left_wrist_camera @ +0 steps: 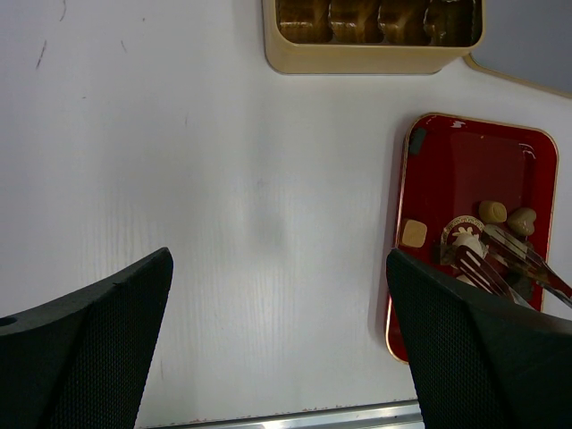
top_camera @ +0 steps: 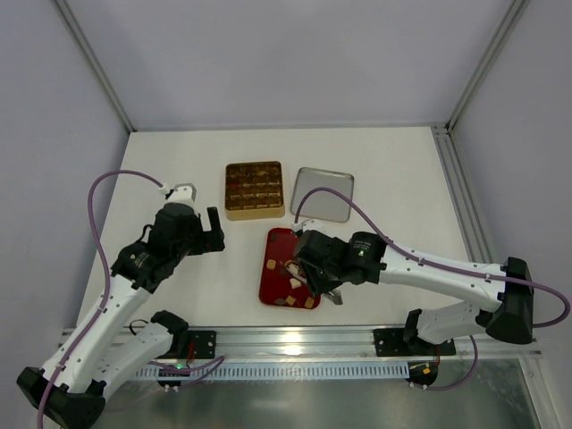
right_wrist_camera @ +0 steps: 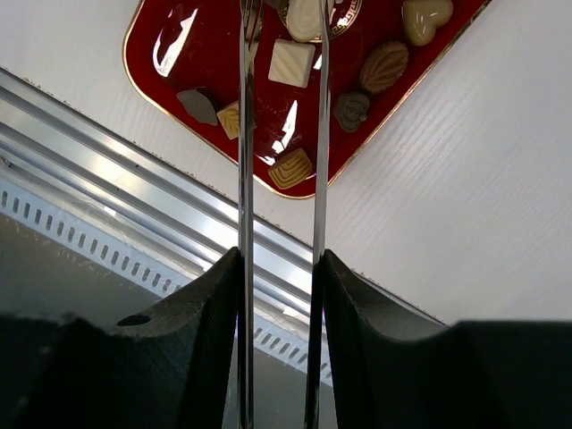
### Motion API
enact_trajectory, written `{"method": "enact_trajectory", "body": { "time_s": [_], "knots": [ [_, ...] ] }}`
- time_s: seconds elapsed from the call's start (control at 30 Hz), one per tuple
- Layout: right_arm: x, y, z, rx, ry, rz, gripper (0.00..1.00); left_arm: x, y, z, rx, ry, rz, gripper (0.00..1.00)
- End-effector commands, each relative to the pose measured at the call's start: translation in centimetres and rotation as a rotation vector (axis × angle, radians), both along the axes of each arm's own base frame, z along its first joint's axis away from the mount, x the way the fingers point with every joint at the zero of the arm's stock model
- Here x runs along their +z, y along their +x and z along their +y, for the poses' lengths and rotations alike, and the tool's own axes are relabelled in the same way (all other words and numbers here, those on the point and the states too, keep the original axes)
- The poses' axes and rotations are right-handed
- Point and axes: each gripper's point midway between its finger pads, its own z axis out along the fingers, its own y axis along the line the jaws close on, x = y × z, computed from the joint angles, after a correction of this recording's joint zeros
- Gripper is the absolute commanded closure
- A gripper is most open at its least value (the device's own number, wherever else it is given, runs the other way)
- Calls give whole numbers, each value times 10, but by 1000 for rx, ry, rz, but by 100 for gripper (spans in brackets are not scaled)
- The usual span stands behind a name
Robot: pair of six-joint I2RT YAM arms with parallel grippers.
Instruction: Pack the chocolate
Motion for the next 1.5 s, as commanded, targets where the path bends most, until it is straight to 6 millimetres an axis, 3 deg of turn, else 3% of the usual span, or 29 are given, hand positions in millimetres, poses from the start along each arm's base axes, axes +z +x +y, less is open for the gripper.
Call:
{"method": "enact_trajectory", "body": {
  "time_s": [0.0,0.37,0.73,1.1,1.47],
  "knots": [
    [16,10,12,32,25,-63,58,4,4,0,1,-1,-22,0],
    [4,9,23,102,5,-40,58,4,3,0,2,-3,-23,0],
    [2,3,24,123,5,-9,58,3,4,0,0,-3,-20,0],
    [-14,1,25,125,-31,25,58,4,4,0,2,-3,-23,0],
    [-7,4,23,107,-29,27,59,4,3,0,1,-3,-25,0]
  ]
}}
